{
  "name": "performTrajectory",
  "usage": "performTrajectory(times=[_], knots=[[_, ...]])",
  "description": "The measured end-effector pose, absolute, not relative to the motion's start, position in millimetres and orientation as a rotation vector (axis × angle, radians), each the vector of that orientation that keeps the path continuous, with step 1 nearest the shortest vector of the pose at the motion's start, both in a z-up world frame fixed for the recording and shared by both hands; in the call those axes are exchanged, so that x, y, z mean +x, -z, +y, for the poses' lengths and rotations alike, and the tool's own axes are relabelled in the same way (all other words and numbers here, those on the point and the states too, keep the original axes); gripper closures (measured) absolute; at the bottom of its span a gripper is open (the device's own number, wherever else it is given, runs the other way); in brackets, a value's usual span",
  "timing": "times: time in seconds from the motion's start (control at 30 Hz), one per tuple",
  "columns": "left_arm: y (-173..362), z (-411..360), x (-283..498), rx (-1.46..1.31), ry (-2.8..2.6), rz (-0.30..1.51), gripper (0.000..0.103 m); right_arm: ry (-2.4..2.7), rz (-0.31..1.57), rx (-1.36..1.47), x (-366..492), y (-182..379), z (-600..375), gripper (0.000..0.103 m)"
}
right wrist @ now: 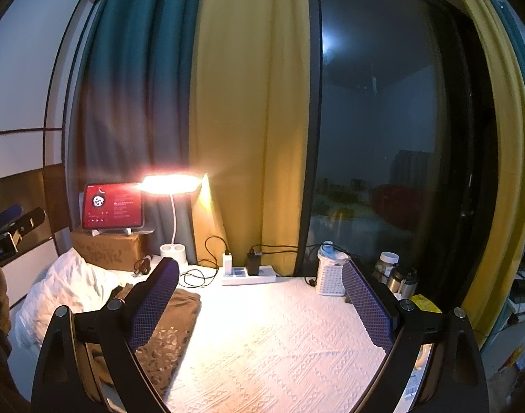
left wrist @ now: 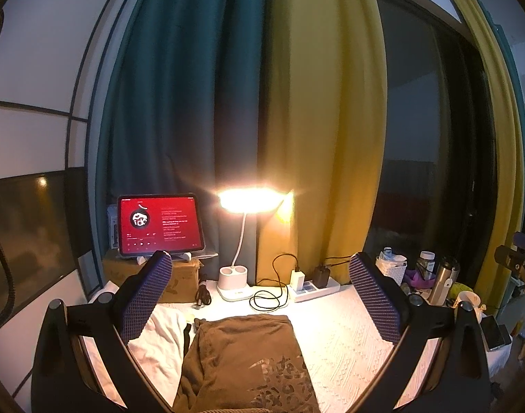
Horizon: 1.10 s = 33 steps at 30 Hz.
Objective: Fold small clothes
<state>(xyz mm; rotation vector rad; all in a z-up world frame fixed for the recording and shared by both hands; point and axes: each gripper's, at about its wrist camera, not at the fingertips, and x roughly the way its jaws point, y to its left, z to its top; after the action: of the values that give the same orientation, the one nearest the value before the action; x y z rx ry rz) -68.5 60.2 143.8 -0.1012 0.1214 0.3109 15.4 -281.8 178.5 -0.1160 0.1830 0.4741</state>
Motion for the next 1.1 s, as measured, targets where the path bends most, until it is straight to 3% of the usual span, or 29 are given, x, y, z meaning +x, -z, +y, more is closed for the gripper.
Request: performTrajectory(times=[1.1], knots=[[-140.4,60.0,-65.2,-0.102,-0.311,0.134,0.001,-0.486,0.185,-0.123,18.9,-173.7,-284.7,0.007]])
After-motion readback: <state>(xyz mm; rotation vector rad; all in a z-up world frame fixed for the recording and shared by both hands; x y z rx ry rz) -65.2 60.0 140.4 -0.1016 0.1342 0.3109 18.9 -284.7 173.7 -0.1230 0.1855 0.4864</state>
